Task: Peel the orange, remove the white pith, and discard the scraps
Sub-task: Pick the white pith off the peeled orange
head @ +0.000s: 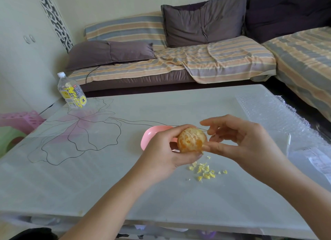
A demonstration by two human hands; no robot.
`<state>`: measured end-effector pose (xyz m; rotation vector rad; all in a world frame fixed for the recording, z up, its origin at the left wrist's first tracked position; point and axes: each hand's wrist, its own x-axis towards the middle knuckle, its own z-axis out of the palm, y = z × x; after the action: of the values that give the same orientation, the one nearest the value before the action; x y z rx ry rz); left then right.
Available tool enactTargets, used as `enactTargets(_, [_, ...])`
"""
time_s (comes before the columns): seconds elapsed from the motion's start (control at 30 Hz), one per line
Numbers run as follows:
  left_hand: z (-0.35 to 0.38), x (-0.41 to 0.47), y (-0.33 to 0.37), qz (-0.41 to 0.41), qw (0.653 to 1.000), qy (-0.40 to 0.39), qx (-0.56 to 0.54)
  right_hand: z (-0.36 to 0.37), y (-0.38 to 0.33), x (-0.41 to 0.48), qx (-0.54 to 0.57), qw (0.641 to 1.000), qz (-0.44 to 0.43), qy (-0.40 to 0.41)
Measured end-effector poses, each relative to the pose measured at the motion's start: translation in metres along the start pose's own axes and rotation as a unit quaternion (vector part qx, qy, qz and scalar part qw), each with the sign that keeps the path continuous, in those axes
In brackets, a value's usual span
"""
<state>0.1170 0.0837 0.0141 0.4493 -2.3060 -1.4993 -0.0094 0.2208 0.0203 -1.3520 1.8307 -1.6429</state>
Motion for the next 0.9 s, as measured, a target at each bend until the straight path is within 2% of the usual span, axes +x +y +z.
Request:
enactTargets(0.27, [0.003, -0.002, -0.002, -0.008, 1.0, 0.015, 0.014, 0.014, 0.005, -0.002, -0.009, 0.997, -0.056, 0.043])
enactTargets(0.47, [0.004, -0.003, -0.003, -0.015, 0.999, 0.04, 0.004, 0.017, 0.007, -0.003, -0.15, 0.978, -0.127, 0.072])
enactTargets(0.73, [0.007, -0.003, -0.005, -0.008, 0.999, 0.049, 0.0, 0.024, 0.016, 0.0, -0.315, 0.922, -0.222, 0.032])
enactTargets(0.8, [0.007, -0.004, -0.005, -0.014, 0.999, 0.049, 0.006, 0.026, 0.02, 0.0, -0.351, 0.908, -0.227, 0.026])
enactTargets(0.9, [0.006, -0.003, -0.006, -0.023, 0.998, 0.054, 0.02, 0.028, 0.026, 0.001, -0.361, 0.906, -0.22, 0.015])
